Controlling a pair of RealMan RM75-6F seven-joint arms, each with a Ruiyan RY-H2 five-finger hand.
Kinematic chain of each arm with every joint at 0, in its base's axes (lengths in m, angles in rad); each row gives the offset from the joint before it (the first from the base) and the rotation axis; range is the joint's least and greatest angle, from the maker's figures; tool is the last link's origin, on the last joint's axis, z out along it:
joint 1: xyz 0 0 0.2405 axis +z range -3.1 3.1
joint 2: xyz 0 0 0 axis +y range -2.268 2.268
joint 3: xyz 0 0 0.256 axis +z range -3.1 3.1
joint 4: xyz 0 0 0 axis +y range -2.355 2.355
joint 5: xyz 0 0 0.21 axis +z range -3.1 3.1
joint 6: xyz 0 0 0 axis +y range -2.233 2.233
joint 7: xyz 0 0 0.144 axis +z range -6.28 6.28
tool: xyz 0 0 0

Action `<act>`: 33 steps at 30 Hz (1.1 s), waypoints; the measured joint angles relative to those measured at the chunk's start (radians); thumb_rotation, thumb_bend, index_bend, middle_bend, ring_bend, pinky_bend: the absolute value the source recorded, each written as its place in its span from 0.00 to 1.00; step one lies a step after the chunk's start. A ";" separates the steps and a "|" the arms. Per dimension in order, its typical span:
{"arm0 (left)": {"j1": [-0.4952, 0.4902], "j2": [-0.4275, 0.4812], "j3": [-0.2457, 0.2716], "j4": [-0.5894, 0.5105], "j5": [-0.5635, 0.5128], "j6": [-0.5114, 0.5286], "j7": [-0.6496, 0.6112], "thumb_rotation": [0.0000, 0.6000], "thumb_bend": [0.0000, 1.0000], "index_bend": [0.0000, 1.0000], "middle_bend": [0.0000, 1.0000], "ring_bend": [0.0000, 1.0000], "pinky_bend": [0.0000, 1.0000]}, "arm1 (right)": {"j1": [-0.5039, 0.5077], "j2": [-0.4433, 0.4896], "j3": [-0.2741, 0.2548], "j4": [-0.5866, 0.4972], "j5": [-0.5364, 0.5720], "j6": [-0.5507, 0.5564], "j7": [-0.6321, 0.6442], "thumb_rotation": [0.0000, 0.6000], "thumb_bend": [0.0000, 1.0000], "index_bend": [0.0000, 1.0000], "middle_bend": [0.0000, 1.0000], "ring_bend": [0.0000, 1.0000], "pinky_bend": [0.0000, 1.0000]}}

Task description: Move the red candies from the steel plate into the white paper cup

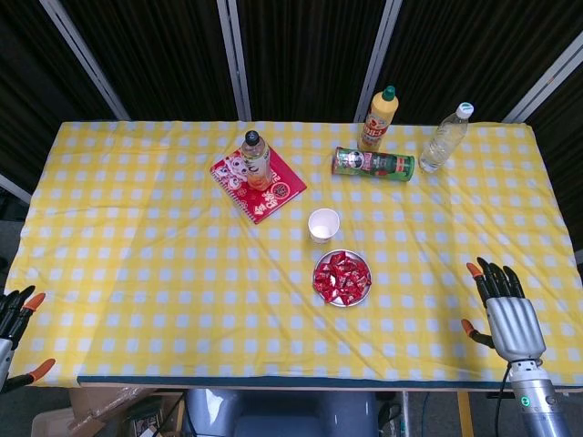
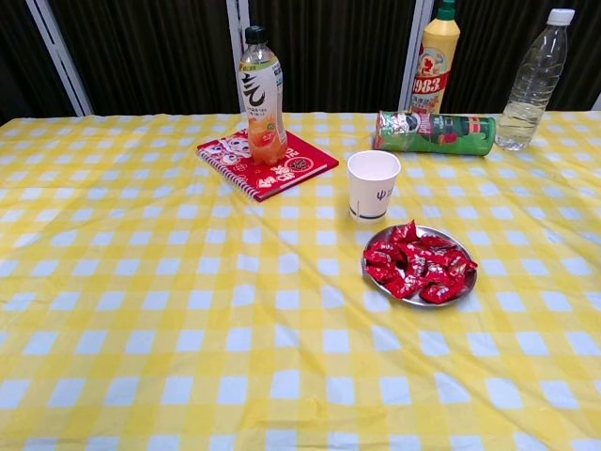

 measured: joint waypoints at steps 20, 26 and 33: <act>-0.004 0.006 0.002 -0.003 -0.003 -0.012 -0.009 1.00 0.07 0.00 0.00 0.00 0.00 | 0.009 0.025 -0.007 -0.113 -0.054 0.011 0.006 1.00 0.30 0.00 0.30 0.37 0.63; -0.009 0.013 0.006 -0.008 -0.004 -0.027 -0.010 1.00 0.07 0.00 0.00 0.00 0.00 | 0.056 0.044 0.004 -0.205 0.000 -0.085 -0.106 1.00 0.29 0.01 0.53 0.63 0.84; -0.018 0.026 0.010 -0.026 -0.008 -0.048 -0.020 1.00 0.07 0.00 0.00 0.00 0.00 | 0.165 -0.049 0.061 -0.278 0.150 -0.193 -0.316 1.00 0.29 0.11 0.74 0.82 0.99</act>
